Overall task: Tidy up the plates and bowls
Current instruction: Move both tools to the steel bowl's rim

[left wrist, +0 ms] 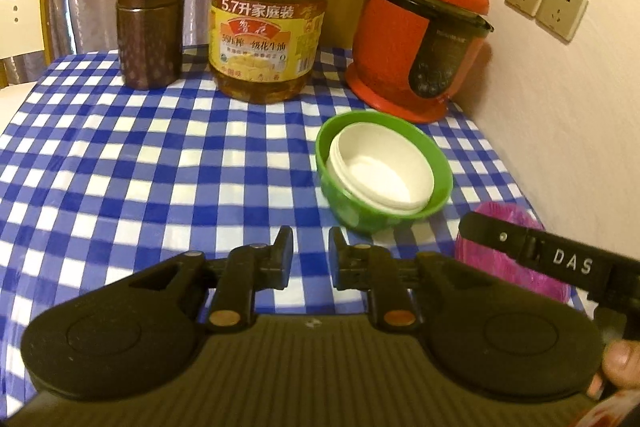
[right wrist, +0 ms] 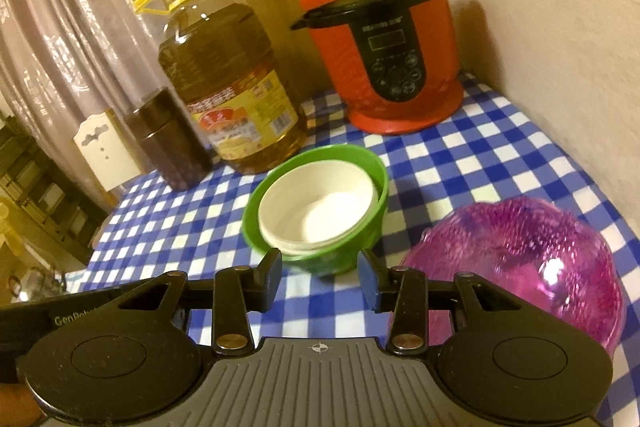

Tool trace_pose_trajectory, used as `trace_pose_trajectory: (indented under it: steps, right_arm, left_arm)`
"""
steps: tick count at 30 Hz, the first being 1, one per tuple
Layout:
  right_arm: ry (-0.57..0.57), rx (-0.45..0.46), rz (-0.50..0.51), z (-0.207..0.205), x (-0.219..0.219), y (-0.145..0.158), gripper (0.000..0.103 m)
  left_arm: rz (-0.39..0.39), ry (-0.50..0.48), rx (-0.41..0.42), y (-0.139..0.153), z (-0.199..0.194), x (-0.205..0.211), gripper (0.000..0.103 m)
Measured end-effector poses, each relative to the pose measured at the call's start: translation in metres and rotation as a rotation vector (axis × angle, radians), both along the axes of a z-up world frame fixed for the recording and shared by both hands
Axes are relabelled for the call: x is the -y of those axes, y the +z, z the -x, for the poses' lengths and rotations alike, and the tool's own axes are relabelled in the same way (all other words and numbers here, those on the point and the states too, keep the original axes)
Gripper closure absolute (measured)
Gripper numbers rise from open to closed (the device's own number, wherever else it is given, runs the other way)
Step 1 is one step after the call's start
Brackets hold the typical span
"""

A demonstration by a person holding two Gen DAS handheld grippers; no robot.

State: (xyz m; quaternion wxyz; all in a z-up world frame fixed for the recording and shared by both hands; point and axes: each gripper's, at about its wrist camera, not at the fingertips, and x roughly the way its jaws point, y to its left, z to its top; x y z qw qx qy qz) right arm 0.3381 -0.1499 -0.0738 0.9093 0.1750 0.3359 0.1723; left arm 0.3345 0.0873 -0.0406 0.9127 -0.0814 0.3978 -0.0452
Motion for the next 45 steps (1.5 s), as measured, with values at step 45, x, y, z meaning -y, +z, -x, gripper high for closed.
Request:
trace_pose_trajectory:
  steps: [45]
  right_arm:
    - [0.391,-0.138,0.083,0.06,-0.141,-0.051,0.06]
  left_arm:
    - [-0.013,0.315,-0.177,-0.054,0.1,-0.132,0.076]
